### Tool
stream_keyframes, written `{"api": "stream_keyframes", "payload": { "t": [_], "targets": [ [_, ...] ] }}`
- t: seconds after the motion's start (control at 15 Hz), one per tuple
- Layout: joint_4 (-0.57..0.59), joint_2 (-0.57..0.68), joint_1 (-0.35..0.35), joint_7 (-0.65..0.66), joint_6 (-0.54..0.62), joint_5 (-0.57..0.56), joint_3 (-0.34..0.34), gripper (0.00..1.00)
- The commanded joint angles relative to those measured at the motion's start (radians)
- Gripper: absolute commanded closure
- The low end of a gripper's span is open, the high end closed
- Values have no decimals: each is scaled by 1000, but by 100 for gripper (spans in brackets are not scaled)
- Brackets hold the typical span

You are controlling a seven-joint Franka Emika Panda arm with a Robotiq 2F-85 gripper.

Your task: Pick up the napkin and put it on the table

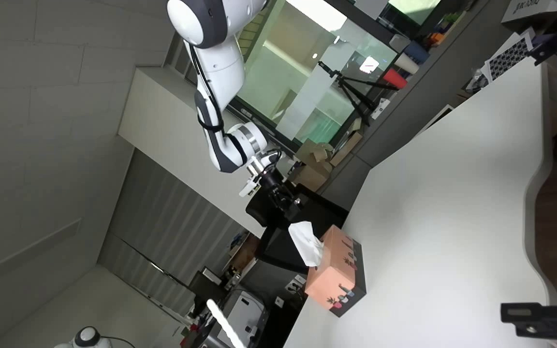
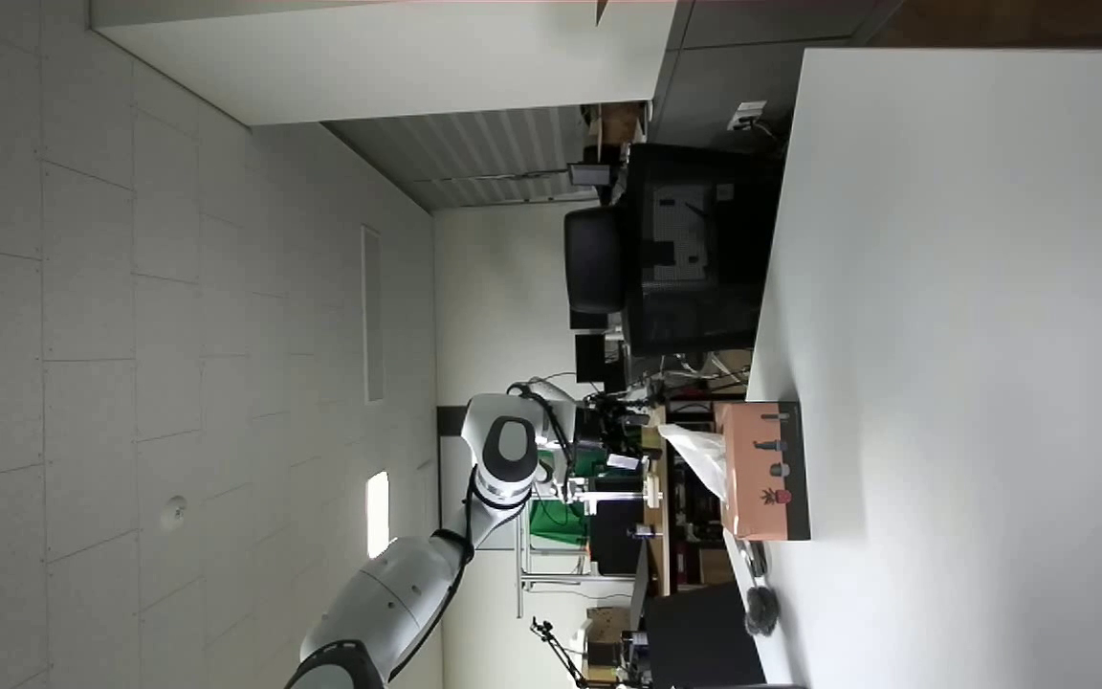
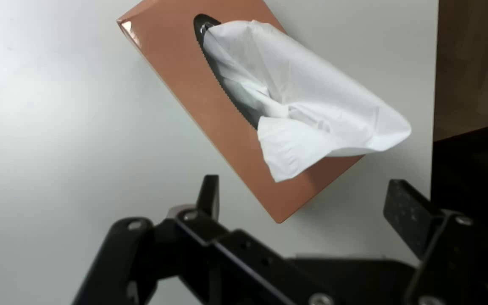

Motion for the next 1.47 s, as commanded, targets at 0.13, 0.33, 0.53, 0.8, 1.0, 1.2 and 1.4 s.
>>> {"api": "stream_keyframes", "payload": {
  "t": [0.13,0.33,0.53,0.8,1.0,1.2,1.4],
  "targets": [
    [2,1,-6,1,-3,8,1,0],
    [3,2,-9,1,-3,9,1,0],
    [-2,9,27,154,47,25,-26,0],
    [44,47,35,326,89,33,-29,0],
    [82,82,35,459,95,33,-31,0],
    [129,121,36,595,108,23,-44,0],
    [182,168,43,749,67,6,-56,0]
  ]
}}
